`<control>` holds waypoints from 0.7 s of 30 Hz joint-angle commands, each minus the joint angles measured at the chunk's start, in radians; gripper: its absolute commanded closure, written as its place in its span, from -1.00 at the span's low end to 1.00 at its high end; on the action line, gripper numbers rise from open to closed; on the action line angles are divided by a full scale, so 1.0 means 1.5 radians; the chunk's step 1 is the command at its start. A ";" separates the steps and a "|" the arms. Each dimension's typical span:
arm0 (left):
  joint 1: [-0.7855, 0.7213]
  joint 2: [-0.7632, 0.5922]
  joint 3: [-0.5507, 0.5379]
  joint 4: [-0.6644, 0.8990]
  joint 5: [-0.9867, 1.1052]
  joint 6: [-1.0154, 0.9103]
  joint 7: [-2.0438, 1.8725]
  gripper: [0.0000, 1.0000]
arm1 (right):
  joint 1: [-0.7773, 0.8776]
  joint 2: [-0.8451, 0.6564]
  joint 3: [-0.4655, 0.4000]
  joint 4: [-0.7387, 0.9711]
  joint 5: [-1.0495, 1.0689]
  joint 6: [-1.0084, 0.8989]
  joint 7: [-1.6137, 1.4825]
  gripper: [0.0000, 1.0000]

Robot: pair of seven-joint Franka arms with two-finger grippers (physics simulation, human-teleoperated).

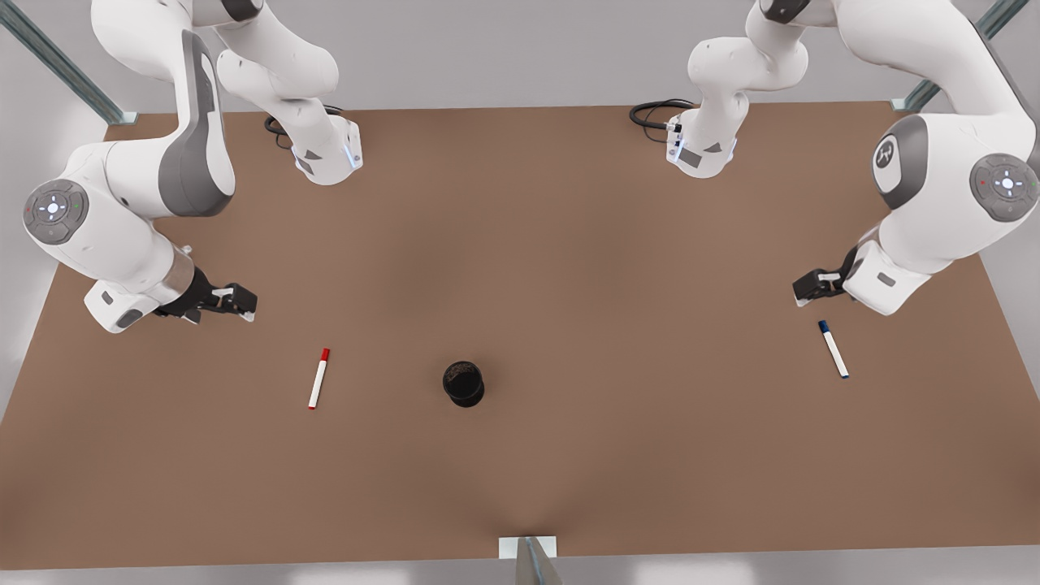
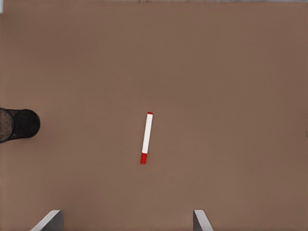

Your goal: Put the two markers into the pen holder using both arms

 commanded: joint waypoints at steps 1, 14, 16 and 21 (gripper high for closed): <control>-0.001 0.000 0.000 0.000 0.000 0.003 0.037 -1.00 | 0.000 -0.001 0.000 0.000 0.000 0.004 0.015 -1.00; 0.172 0.145 0.004 -0.131 -0.006 0.335 0.132 -1.00 | -0.003 0.066 -0.003 0.004 -0.002 0.090 0.013 -1.00; 0.195 0.159 0.004 -0.151 -0.006 0.364 0.151 -1.00 | 0.002 0.101 0.000 0.000 -0.006 0.140 0.011 -1.00; 0.218 0.167 0.009 -0.210 -0.005 0.466 0.221 -1.00 | 0.005 0.125 0.022 -0.180 -0.006 0.338 0.018 -1.00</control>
